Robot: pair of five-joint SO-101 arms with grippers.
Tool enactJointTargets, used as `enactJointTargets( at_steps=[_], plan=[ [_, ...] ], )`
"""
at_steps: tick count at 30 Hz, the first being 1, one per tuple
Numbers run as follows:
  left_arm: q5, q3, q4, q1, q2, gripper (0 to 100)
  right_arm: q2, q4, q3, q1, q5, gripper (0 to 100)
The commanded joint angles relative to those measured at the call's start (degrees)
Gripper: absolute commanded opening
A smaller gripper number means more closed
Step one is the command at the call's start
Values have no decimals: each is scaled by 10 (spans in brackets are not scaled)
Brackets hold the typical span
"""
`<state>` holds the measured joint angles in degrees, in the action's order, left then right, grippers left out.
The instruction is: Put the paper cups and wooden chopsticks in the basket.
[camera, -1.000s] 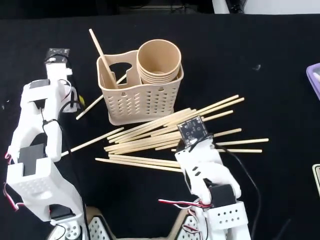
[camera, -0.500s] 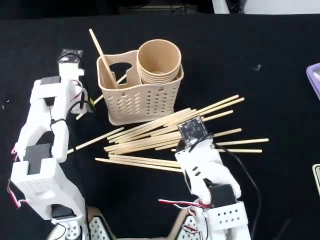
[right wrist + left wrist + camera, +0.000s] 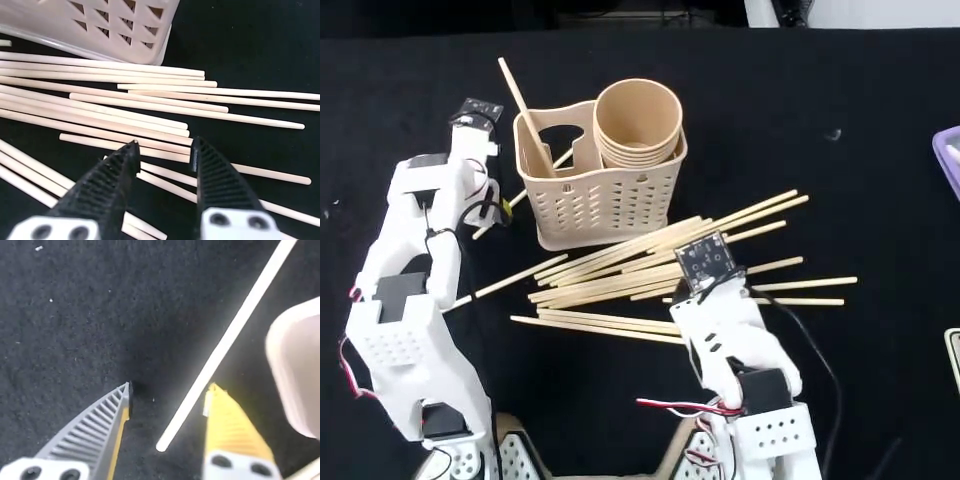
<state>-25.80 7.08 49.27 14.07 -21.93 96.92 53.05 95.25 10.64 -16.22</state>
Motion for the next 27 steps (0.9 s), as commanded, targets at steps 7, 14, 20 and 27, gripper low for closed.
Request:
enactJointTargets(
  at_steps=[7, 14, 20, 27],
  plan=[
    [-8, -23, 14, 30, -4, 31, 8, 2, -2, 7, 3, 169],
    [-40, -40, 101, 35, 26, 30, 8, 2, -2, 7, 3, 169],
    [-40, -61, 154, 105, 106, 30, 8, 2, -2, 7, 3, 169],
    [1, -10, 164, 168, 248, 30, 8, 2, -2, 7, 3, 169]
  ],
)
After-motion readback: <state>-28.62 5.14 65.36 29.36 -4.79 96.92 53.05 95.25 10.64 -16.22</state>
